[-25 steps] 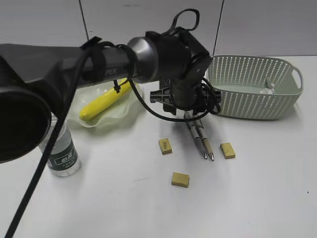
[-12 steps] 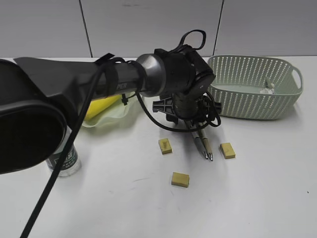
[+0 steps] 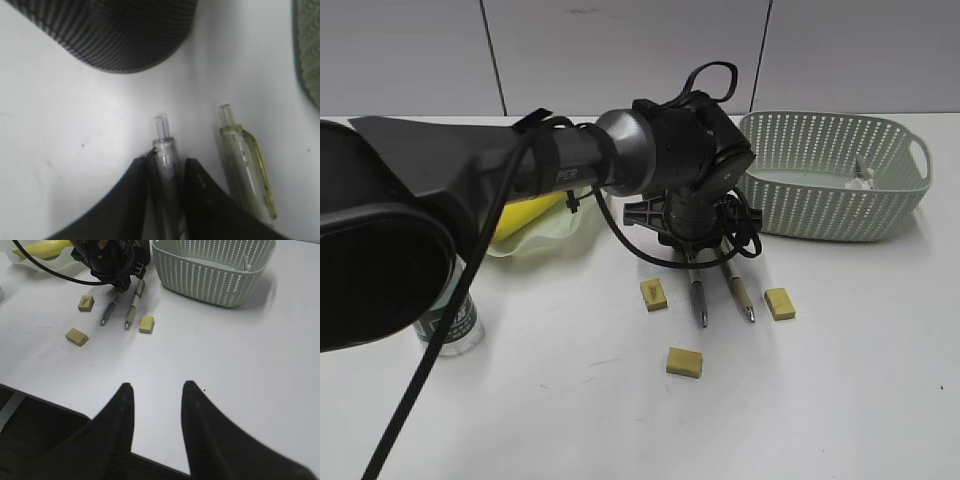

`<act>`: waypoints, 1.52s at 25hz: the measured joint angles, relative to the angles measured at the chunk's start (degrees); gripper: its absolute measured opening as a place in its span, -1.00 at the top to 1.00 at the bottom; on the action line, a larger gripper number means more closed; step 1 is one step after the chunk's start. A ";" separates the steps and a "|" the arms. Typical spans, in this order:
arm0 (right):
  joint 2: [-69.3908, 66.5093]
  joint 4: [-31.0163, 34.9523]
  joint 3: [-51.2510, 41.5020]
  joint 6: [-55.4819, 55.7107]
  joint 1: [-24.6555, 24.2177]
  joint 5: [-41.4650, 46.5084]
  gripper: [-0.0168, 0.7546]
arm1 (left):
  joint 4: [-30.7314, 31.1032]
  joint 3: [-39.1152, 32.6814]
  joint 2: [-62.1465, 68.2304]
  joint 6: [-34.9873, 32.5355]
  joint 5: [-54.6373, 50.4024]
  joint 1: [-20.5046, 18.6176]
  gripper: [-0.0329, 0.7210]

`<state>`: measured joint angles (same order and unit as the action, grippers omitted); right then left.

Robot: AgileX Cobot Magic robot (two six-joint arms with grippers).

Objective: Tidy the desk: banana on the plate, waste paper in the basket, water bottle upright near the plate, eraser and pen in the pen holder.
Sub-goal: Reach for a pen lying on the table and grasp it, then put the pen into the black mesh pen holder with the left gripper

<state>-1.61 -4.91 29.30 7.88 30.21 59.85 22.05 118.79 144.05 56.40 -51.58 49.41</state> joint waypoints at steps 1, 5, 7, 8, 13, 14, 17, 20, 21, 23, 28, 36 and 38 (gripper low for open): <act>0.00 0.00 0.00 0.00 0.00 0.00 0.28 | 0.00 0.00 0.00 0.00 -0.07 0.00 0.46; 0.00 0.00 0.00 0.00 0.00 0.00 0.29 | -0.05 0.02 0.00 0.00 -0.62 0.00 0.58; 0.00 0.00 0.00 0.00 0.00 0.00 0.29 | -0.24 0.02 -0.06 0.00 -1.18 0.00 0.58; 0.00 0.00 0.00 0.00 0.00 0.00 0.29 | -0.43 0.02 -0.19 0.00 -1.47 0.00 0.58; 0.00 0.00 0.00 0.00 0.00 0.00 0.29 | 0.88 -0.04 -2.67 0.00 -2.66 1.29 0.58; 0.00 0.00 0.00 0.00 0.00 0.00 0.29 | 1.58 -0.04 -3.77 0.00 -2.10 1.78 0.58; 0.00 0.00 0.00 0.00 0.00 0.00 0.29 | 5.24 -0.04 -8.33 0.00 2.14 3.21 0.58; 0.00 0.00 0.00 0.00 0.00 0.00 0.29 | 11.76 -0.04 -12.34 0.87 8.80 4.02 0.58; 0.00 0.00 0.00 0.00 0.00 0.00 0.29 | 14.57 -0.04 -13.34 1.56 11.14 4.08 0.58; 0.00 0.00 0.00 0.00 0.00 0.00 0.29 | 22.42 -0.04 -15.16 2.85 15.03 3.77 0.58; 0.00 0.00 0.00 0.00 0.00 0.00 0.29 | 31.84 -0.04 -15.98 4.24 23.95 -0.93 0.58; 0.00 0.00 0.00 0.00 0.00 0.00 0.29 | 32.48 -0.04 -13.81 4.74 40.58 -10.09 0.58; 0.00 0.00 0.00 0.00 0.00 0.00 0.29 | 32.48 -0.04 -12.56 4.74 41.70 -10.97 0.58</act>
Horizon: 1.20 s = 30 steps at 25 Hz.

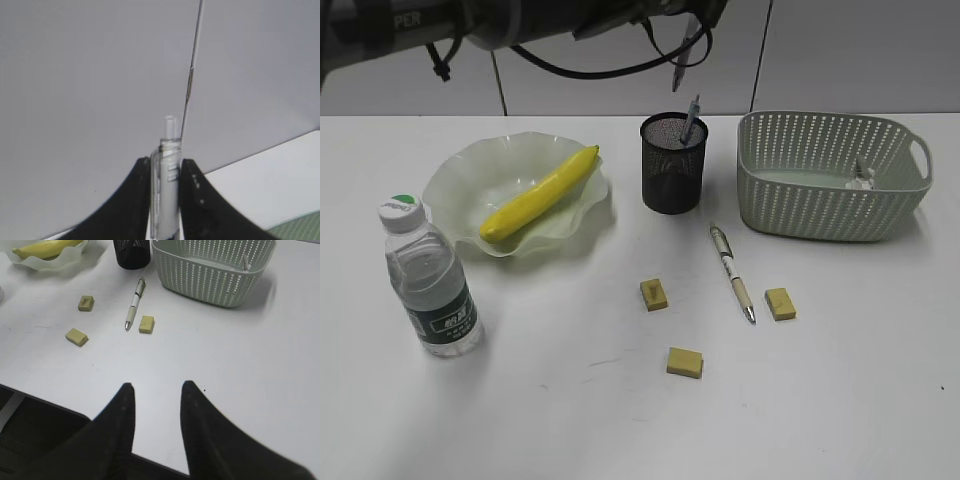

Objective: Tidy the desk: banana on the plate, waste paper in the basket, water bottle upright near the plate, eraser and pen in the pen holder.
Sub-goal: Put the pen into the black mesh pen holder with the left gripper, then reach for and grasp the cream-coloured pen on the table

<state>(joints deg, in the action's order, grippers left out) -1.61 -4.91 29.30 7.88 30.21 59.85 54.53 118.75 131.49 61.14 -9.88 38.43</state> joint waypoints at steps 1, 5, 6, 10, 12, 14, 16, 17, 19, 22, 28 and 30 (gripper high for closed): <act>0.00 0.00 0.00 0.00 0.00 0.00 0.29 | 0.00 0.00 0.57 0.04 0.34 -0.28 0.58; 0.00 0.00 0.00 0.00 0.00 0.00 0.29 | 0.30 -0.57 2.80 0.11 3.15 -0.54 0.58; 0.00 0.00 0.00 0.00 0.00 0.00 0.29 | 0.44 -0.58 3.42 0.11 3.52 -0.54 0.58; 0.00 0.00 0.00 0.00 0.00 0.00 0.29 | 0.32 -0.58 4.79 0.13 3.87 -0.54 0.51; 0.00 0.00 0.00 0.00 0.00 0.00 0.29 | 0.30 -0.58 4.91 0.13 3.48 -0.54 0.36; 0.00 0.00 0.00 0.00 0.00 0.00 0.29 | 0.30 -0.58 4.91 0.13 2.53 -0.54 0.14; 0.00 0.00 0.00 0.00 0.00 0.00 0.29 | 0.30 -0.58 4.91 0.13 -0.18 -0.54 -0.01; 0.00 0.00 0.00 0.00 0.00 0.00 0.29 | 0.25 -0.58 4.91 0.13 -1.75 -0.54 -0.05; 0.00 0.00 0.00 0.00 0.00 0.00 0.29 | -0.56 -0.58 4.44 0.13 -6.34 -0.44 -0.08; 0.00 0.00 0.00 0.00 0.00 0.00 0.29 | -4.51 -0.69 2.16 -0.30 -12.68 -0.20 -0.04; 0.00 0.00 0.00 0.00 0.00 0.00 0.29 | -24.00 -0.69 -6.30 -24.01 -15.25 0.49 0.36; 0.00 0.00 0.00 0.00 0.00 0.00 0.29 | -28.78 -0.69 -9.43 -31.96 -17.83 1.06 0.40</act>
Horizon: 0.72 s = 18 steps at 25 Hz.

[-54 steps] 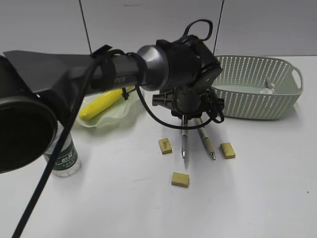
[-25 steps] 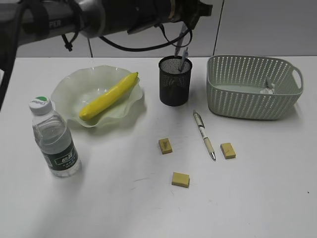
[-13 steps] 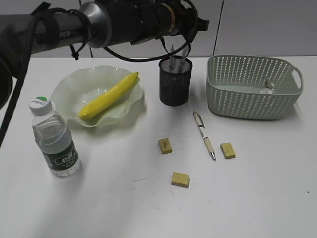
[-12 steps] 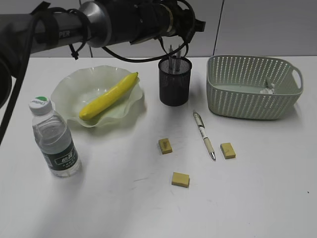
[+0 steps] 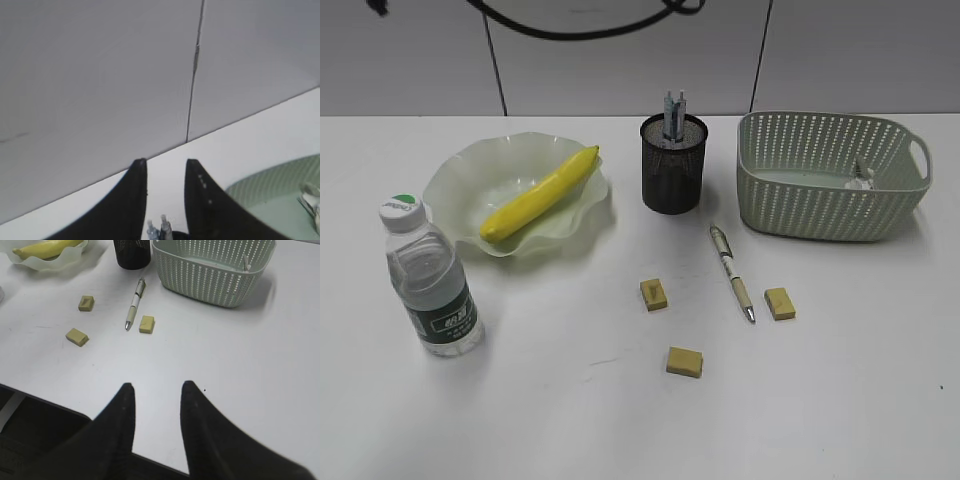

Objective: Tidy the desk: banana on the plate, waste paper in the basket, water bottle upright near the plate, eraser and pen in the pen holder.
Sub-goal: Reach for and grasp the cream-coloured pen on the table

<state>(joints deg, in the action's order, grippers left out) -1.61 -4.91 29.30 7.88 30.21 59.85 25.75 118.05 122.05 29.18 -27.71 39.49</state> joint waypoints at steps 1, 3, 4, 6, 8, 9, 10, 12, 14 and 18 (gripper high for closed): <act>0.00 0.00 0.00 0.00 0.00 0.00 0.29 | -2.30 0.00 -1.75 -3.89 -1.58 0.23 0.40; 0.00 0.00 0.00 0.00 0.00 0.00 0.29 | -5.75 -1.16 -5.68 -9.82 -4.29 0.36 0.41; 0.00 0.00 0.00 0.00 0.00 0.00 0.29 | -6.88 -2.92 -7.70 -12.06 -4.85 0.36 0.41; 0.00 0.00 0.00 0.00 0.00 0.00 0.29 | -7.90 -8.27 -13.62 -14.46 -5.19 0.36 0.41; 0.00 0.00 0.00 0.00 0.00 0.00 0.29 | -8.16 -16.17 -20.61 -15.30 -4.92 0.36 0.41; 0.00 0.00 0.00 0.00 0.00 0.00 0.29 | -8.40 -21.37 -25.01 -15.61 -4.43 0.36 0.41; 0.00 0.00 0.00 0.00 0.00 0.00 0.29 | -8.64 -26.96 -29.77 -15.76 -3.97 0.36 0.41; 0.00 0.00 0.00 0.00 0.00 0.00 0.29 | -9.21 -37.48 -39.14 -15.86 -3.63 0.36 0.39; 0.00 0.00 0.00 0.00 0.00 0.00 0.29 | -9.40 -48.09 -48.90 -15.86 -5.02 0.36 0.32; 0.00 0.00 0.00 0.00 0.00 0.00 0.29 | -9.69 -62.83 -69.15 -15.92 -14.05 0.36 -0.09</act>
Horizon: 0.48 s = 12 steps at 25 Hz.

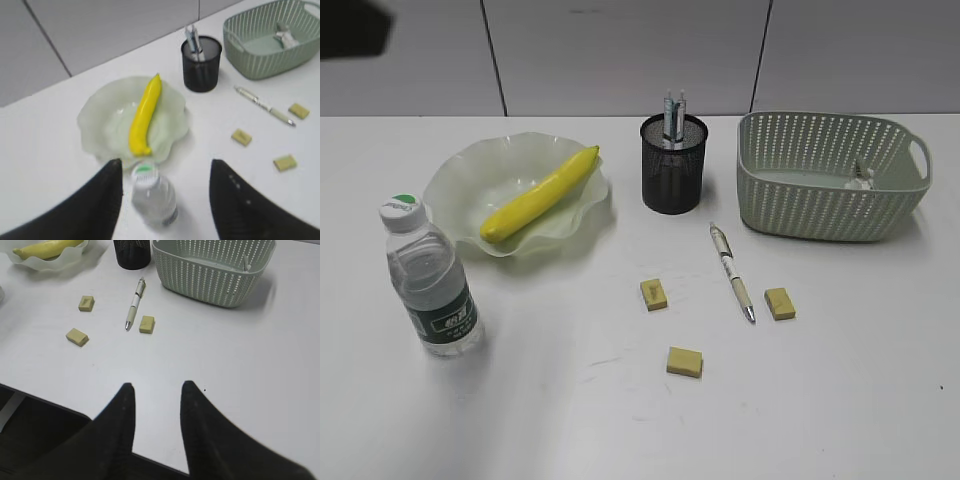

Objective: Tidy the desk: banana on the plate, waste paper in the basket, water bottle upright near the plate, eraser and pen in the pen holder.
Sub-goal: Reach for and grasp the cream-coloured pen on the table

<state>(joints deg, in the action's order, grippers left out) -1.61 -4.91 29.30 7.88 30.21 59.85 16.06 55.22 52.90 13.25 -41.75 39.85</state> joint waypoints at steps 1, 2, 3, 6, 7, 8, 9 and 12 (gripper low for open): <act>0.00 0.00 0.00 0.00 0.00 0.00 0.29 | -0.20 -2.28 -5.46 0.00 -2.61 0.00 -0.20; 0.00 0.00 0.00 0.00 0.00 0.00 0.29 | -0.68 -4.60 -11.70 0.00 -6.04 0.00 -0.28; 0.00 -0.07 0.00 0.00 0.00 0.00 0.29 | -1.12 -6.53 -15.94 -0.07 -9.15 0.00 -0.35; 0.00 -0.07 0.00 0.00 0.00 0.00 0.29 | -2.44 -11.43 -29.95 -0.40 -16.51 0.00 -0.42; 0.00 -0.07 0.00 0.00 0.00 0.00 0.29 | -2.95 -12.97 -33.60 -0.40 -18.11 0.00 -0.43; 0.00 -0.07 0.00 0.00 0.00 0.00 0.29 | -3.74 -14.22 -37.76 -0.40 -18.78 0.00 -0.44; 0.00 -0.07 0.00 0.00 0.00 0.00 0.29 | -4.60 -15.71 -41.65 -0.45 -19.14 0.00 -0.44; 0.00 -0.02 0.00 0.00 0.00 0.00 0.29 | -6.96 -19.73 -50.41 -0.42 -19.32 0.00 -0.44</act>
<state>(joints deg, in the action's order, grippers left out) -1.61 -4.93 29.30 7.88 30.21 59.85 9.11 35.49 2.49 12.83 -61.07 39.85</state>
